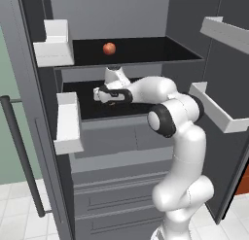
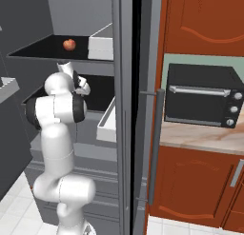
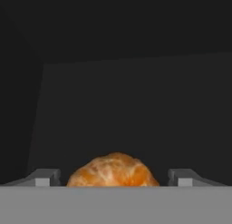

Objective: Pick the peach and tangerine from the fridge and place them inside the tupperware on the counter.

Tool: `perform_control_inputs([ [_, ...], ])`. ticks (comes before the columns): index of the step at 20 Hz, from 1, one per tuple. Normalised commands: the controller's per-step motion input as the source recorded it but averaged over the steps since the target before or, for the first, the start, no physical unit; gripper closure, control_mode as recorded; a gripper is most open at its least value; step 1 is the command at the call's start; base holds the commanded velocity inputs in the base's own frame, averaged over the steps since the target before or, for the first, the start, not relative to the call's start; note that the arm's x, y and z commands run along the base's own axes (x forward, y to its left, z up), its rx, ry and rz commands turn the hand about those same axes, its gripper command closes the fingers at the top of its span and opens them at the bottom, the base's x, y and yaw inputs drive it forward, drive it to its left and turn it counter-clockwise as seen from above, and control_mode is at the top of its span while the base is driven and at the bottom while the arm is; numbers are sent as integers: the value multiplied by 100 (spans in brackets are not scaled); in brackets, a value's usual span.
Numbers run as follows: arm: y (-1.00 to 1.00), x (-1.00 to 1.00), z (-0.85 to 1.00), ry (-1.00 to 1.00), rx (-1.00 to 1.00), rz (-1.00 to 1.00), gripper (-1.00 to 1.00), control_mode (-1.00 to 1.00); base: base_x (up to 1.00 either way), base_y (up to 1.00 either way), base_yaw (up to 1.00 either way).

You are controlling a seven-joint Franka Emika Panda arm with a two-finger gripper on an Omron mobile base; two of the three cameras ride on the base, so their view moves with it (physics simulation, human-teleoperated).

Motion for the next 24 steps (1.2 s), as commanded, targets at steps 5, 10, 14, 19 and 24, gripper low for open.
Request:
perform_control_inputs([
  [5,0,-12,-34,3,0,-7,100,-100,0,0,0],
  [10,-9,-73,-20,0,0,-2,100,-100,0,0,0],
  [14,-11,-100,-27,0,0,0,100,-100,0,0,0],
  [19,-12,-100,-2,-3,0,0,100,-100,0,0,0],
  [24,-25,-100,4,0,2,0,100,-100,0,0,0],
])
